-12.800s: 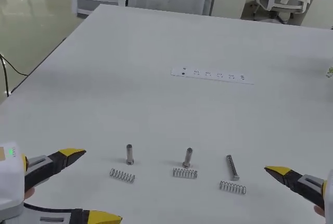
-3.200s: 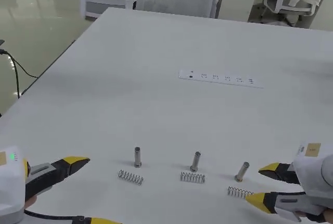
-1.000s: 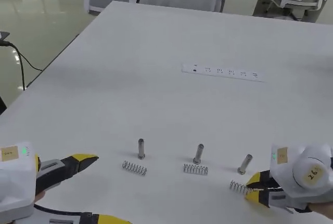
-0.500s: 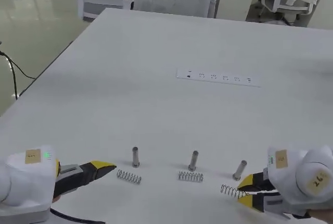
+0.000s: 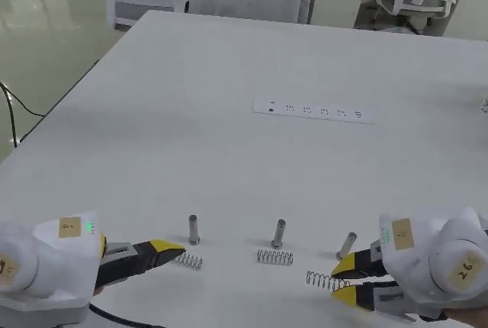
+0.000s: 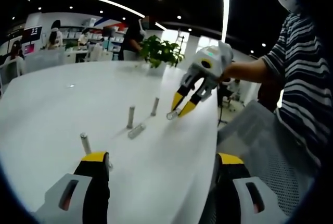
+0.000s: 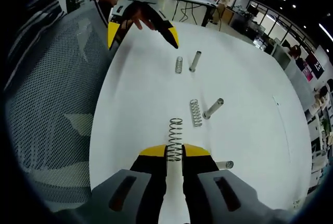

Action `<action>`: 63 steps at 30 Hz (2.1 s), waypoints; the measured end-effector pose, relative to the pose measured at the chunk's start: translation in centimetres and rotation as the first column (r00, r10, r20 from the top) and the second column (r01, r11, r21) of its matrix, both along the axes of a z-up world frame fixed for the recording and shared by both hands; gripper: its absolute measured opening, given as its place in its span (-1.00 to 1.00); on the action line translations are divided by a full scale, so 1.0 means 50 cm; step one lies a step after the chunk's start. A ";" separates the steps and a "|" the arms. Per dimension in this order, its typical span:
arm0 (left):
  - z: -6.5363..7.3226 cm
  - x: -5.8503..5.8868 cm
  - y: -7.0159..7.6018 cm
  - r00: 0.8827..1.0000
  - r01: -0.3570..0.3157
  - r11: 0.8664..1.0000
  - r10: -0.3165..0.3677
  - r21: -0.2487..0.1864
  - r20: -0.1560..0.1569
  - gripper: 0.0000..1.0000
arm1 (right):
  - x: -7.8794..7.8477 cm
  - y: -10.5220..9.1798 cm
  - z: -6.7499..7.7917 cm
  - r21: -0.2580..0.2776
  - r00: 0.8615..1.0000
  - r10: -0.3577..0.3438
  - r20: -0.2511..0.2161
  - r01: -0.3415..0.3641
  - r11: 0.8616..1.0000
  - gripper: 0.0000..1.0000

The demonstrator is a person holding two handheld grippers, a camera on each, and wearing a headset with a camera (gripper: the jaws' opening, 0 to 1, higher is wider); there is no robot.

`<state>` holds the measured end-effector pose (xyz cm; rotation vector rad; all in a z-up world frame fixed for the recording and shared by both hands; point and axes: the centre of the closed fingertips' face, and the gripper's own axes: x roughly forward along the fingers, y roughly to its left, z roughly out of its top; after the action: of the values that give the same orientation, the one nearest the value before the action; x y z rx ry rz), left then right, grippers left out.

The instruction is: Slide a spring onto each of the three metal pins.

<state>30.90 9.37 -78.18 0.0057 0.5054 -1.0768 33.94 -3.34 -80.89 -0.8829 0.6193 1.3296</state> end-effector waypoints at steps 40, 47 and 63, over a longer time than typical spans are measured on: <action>-0.002 0.026 -0.199 0.978 0.205 0.976 -0.201 -0.078 0.053 -0.52 | -0.048 0.048 0.025 0.043 0.997 0.075 -0.012 -0.074 0.996 -0.85; -0.001 0.026 -0.210 0.973 0.226 0.972 -0.221 -0.072 0.065 -0.75 | -0.046 0.047 0.029 0.045 0.997 0.082 -0.006 -0.082 0.996 -0.85; -0.001 0.018 -0.211 0.959 0.271 0.961 -0.266 -0.047 0.096 -0.95 | -0.053 0.048 0.028 0.041 0.995 0.100 -0.008 -0.099 0.994 -0.85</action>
<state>31.78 -1.19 -78.25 0.0713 0.3991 -1.3520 31.27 -0.95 -79.48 -0.8842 0.5606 1.4323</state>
